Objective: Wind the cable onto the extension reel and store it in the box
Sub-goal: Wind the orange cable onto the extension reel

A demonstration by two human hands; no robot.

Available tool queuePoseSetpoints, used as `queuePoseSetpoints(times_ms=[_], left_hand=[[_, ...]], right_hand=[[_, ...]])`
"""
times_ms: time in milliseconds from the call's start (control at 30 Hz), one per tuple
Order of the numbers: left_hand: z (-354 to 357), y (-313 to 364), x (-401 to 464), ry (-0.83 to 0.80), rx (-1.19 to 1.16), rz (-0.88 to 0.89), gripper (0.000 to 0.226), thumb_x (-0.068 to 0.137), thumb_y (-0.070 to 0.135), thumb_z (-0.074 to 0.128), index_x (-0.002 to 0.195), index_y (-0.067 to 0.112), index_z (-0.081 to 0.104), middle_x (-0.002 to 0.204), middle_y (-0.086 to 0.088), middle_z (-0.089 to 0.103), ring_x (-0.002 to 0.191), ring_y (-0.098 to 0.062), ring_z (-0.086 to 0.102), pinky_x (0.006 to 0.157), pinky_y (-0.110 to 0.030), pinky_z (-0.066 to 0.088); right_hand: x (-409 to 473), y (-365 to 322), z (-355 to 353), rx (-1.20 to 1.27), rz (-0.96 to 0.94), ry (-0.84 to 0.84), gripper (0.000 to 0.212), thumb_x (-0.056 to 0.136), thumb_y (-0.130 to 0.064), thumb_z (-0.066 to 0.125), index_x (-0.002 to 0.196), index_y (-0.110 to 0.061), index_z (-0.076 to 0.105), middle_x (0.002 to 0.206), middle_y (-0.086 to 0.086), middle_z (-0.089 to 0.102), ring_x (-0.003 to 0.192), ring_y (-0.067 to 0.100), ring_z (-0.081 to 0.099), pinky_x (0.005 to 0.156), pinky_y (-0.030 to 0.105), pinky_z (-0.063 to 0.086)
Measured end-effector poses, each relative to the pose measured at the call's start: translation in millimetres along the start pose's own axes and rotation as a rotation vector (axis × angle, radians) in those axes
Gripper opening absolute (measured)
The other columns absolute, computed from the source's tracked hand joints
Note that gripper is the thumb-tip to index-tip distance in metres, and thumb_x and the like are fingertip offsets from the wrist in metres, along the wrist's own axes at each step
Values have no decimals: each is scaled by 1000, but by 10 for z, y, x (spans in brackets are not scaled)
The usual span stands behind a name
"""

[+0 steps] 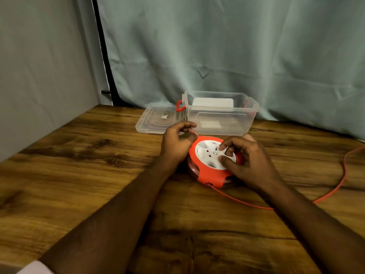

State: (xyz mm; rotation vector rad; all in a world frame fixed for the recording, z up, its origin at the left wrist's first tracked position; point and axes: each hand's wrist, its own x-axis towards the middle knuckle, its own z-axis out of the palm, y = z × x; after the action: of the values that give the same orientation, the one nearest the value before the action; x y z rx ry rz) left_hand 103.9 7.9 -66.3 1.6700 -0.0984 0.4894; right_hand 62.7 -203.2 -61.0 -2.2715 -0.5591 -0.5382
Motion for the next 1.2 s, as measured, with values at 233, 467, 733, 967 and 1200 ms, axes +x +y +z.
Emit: queuePoseSetpoints(times_ms=[233, 467, 733, 967, 1200], left_hand=[[-11, 14, 12, 37, 47, -11, 22, 89, 5, 66, 105, 17, 74, 104, 5, 70, 100, -17, 69, 89, -45, 59], [50, 18, -1, -57, 63, 73, 20, 87, 2, 66, 102, 11, 76, 101, 1, 73, 101, -15, 69, 96, -43, 56], [61, -6, -4, -151, 88, 75, 15, 91, 8, 66, 100, 12, 77, 102, -1, 75, 102, -15, 69, 94, -42, 57], [47, 5, -21, -163, 52, 22, 13, 92, 10, 67, 101, 10, 77, 102, -4, 74, 98, -19, 71, 89, -40, 60], [38, 16, -24, -153, 33, 16, 13, 91, 7, 68, 102, 7, 76, 98, -8, 74, 97, -23, 71, 81, -28, 60]], right_hand=[[86, -101, -202, 0, 73, -240, 41, 72, -54, 81, 108, -49, 64, 93, -12, 66, 87, 16, 65, 75, 52, 57], [123, -137, -191, 26, 145, -202, 53, 53, -67, 83, 77, -23, 64, 63, -4, 61, 57, 17, 53, 60, 50, 52], [86, -340, -76, -346, 91, -77, 49, 74, -63, 76, 56, -21, 59, 51, -9, 53, 53, 7, 50, 53, 26, 33], [97, -367, -189, -458, -83, -90, 18, 85, -38, 74, 100, -39, 65, 79, -17, 67, 73, 8, 60, 56, 22, 34], [162, -96, -473, -114, -31, -373, 68, 73, -31, 79, 135, -44, 54, 118, -19, 66, 106, 6, 62, 89, 38, 56]])
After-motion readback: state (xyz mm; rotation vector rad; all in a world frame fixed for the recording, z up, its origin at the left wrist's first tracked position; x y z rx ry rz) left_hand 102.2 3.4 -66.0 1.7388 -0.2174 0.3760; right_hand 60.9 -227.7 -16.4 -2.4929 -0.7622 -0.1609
